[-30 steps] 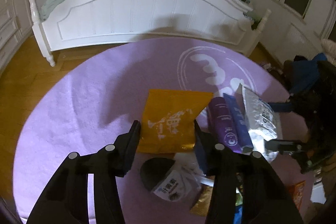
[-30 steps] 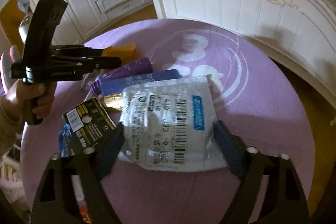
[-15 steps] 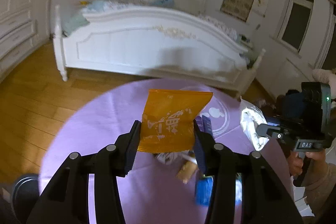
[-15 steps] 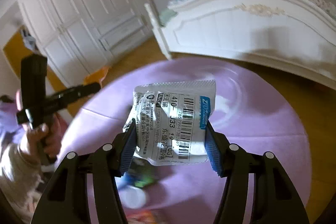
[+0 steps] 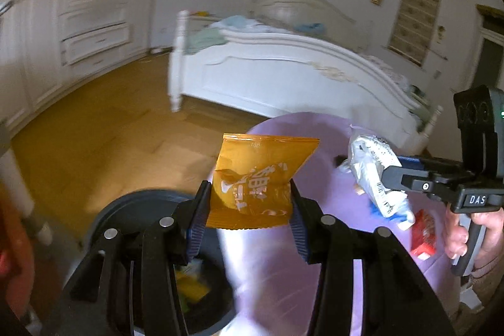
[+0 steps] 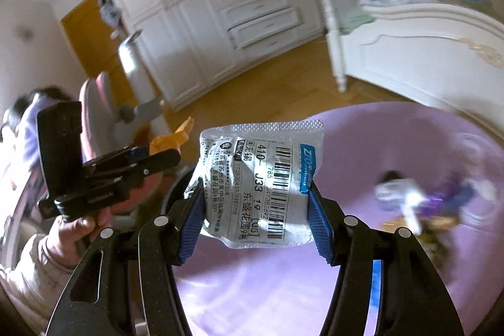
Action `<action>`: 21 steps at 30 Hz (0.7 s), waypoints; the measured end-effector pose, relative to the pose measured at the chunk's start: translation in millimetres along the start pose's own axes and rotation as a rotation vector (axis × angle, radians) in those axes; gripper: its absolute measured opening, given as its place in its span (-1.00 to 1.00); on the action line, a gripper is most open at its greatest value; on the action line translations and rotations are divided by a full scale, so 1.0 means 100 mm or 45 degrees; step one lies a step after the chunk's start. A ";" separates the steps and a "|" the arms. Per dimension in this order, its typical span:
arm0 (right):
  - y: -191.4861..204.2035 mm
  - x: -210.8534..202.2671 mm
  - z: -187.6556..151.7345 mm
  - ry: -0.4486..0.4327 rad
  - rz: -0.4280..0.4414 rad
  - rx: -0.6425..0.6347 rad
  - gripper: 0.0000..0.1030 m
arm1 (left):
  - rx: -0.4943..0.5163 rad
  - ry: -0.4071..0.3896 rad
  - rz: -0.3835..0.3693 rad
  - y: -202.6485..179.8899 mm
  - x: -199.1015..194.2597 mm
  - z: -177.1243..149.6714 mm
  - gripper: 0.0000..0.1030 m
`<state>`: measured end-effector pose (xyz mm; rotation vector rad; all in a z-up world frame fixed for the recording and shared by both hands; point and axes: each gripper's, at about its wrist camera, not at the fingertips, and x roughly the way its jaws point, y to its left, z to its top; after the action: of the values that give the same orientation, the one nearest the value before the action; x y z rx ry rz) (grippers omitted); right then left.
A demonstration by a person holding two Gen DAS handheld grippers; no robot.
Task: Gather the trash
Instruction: 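Carry both packets over the bin and open both grippers to drop them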
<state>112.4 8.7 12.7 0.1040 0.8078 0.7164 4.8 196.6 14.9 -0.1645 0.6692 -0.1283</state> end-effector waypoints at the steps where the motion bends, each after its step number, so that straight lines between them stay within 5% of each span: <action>1: 0.13 0.11 0.01 0.020 0.016 -0.016 0.15 | -0.028 0.001 0.019 0.12 -0.05 -0.05 -0.10; 12: 0.98 1.14 0.08 0.235 0.052 -0.125 0.15 | -0.216 0.088 0.125 0.89 -0.11 -0.59 -0.10; 21: 1.17 1.62 0.04 0.331 0.007 -0.184 0.16 | -0.287 0.176 0.135 1.18 0.09 -0.86 -0.10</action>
<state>127.6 199.7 -45.5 -0.1199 1.0002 0.8016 -34.4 301.3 -79.8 -0.3384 0.8284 0.0386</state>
